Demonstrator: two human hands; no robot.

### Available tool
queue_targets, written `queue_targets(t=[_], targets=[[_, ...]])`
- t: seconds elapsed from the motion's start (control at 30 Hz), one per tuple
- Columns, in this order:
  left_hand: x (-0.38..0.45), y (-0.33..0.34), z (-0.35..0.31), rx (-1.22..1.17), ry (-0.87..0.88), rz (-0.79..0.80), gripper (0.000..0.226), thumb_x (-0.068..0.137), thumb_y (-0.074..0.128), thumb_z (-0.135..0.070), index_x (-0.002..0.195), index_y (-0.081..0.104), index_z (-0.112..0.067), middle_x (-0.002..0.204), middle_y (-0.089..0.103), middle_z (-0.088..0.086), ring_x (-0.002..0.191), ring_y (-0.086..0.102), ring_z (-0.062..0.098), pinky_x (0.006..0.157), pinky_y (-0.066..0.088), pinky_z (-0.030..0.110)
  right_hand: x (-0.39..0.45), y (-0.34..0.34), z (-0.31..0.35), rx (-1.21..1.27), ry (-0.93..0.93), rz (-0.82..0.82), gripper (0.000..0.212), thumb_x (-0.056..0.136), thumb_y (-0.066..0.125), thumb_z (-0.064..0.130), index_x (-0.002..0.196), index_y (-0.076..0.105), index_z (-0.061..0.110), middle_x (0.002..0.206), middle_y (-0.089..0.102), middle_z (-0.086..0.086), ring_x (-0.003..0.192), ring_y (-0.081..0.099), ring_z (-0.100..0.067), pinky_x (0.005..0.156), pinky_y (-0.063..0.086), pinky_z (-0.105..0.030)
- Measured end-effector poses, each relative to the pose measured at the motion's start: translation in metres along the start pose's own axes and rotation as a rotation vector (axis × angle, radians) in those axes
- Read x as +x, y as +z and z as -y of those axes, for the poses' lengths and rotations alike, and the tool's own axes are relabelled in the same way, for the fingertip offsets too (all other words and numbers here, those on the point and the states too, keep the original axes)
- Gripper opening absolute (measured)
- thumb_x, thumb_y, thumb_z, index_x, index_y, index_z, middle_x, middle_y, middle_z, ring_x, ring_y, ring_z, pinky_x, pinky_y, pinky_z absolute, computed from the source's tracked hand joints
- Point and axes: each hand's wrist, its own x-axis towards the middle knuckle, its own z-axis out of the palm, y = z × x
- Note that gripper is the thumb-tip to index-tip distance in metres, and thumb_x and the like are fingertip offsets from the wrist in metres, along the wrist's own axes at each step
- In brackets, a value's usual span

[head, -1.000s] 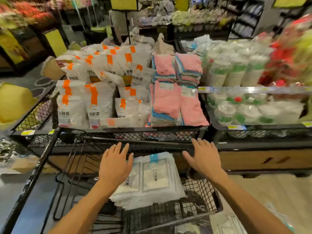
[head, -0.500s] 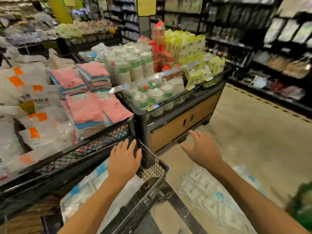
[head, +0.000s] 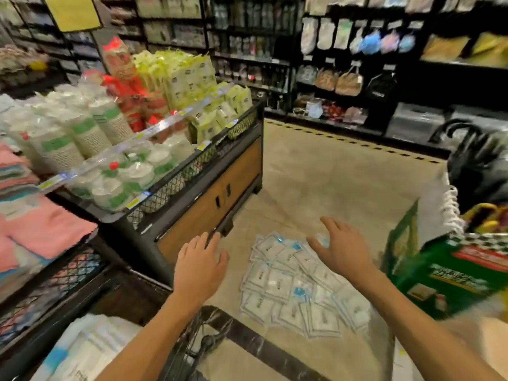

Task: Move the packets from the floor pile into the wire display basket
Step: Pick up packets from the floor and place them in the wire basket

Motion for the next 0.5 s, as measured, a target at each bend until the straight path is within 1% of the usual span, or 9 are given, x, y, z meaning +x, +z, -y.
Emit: queue_targets(t=[0.07, 0.2, 0.27, 0.3, 0.37, 0.4, 0.5], targets=[[0.016, 0.008, -0.031, -0.020, 0.044, 0.020, 0.054, 0.107, 0.034, -0.047, 0.155, 0.040, -0.021, 0.157, 0.045, 0.005, 0.146, 0.039, 0.024, 0.120, 0.029, 0.040, 0.004, -0.001, -0.034, 0.000, 0.054, 0.003, 0.068, 0.099, 0.050, 0.062, 0.152, 0.044, 0.019, 0.152, 0.052, -0.003, 0.139, 0.048, -0.026, 0.112, 0.036, -0.038], [0.042, 0.022, -0.089, -0.074, 0.135, 0.050, 0.050, 0.106, 0.038, -0.044, 0.146, 0.050, -0.017, 0.143, 0.057, 0.006, 0.134, 0.051, 0.025, 0.112, 0.038, 0.039, 0.004, -0.001, -0.100, 0.015, 0.169, 0.003, 0.072, 0.099, 0.048, 0.063, 0.154, 0.041, 0.017, 0.152, 0.053, -0.005, 0.137, 0.050, -0.028, 0.112, 0.038, -0.039], [0.056, 0.035, -0.111, -0.095, 0.176, 0.069, 0.058, 0.101, 0.031, -0.049, 0.138, 0.058, -0.013, 0.132, 0.064, 0.009, 0.124, 0.059, 0.028, 0.105, 0.045, 0.042, 0.004, -0.002, -0.128, 0.011, 0.238, 0.014, 0.074, 0.099, 0.049, 0.064, 0.155, 0.041, 0.016, 0.153, 0.051, -0.006, 0.138, 0.049, -0.028, 0.114, 0.038, -0.040], [0.064, 0.044, -0.120, -0.091, 0.203, 0.084, 0.065, 0.098, 0.026, -0.052, 0.137, 0.058, -0.012, 0.129, 0.066, 0.010, 0.120, 0.061, 0.028, 0.102, 0.047, 0.043, 0.003, 0.000, -0.141, 0.016, 0.273, 0.013, 0.075, 0.098, 0.049, 0.064, 0.155, 0.041, 0.016, 0.154, 0.051, -0.005, 0.139, 0.049, -0.027, 0.115, 0.039, -0.041], [0.083, 0.061, -0.136, -0.062, 0.246, 0.113, 0.073, 0.096, 0.018, -0.058, 0.140, 0.056, -0.014, 0.128, 0.066, 0.008, 0.118, 0.061, 0.028, 0.100, 0.049, 0.045, 0.004, 0.005, -0.163, 0.023, 0.339, -0.002, 0.074, 0.097, 0.051, 0.064, 0.154, 0.043, 0.017, 0.152, 0.053, -0.005, 0.136, 0.051, -0.027, 0.113, 0.042, -0.040], [0.098, 0.072, -0.146, -0.047, 0.268, 0.154, 0.074, 0.096, 0.016, -0.059, 0.141, 0.055, -0.016, 0.129, 0.066, 0.007, 0.118, 0.060, 0.028, 0.100, 0.049, 0.045, 0.007, 0.009, -0.177, 0.037, 0.387, -0.007, 0.072, 0.097, 0.052, 0.063, 0.153, 0.044, 0.018, 0.150, 0.055, -0.005, 0.134, 0.053, -0.027, 0.111, 0.043, -0.040], [0.122, 0.092, -0.163, 0.004, 0.322, 0.201, 0.072, 0.097, 0.013, -0.060, 0.149, 0.048, -0.023, 0.139, 0.061, 0.004, 0.128, 0.055, 0.027, 0.106, 0.043, 0.047, 0.008, 0.020, -0.197, 0.048, 0.473, 0.019, 0.074, 0.097, 0.051, 0.063, 0.154, 0.040, 0.018, 0.153, 0.052, -0.005, 0.138, 0.050, -0.026, 0.112, 0.043, -0.041]])
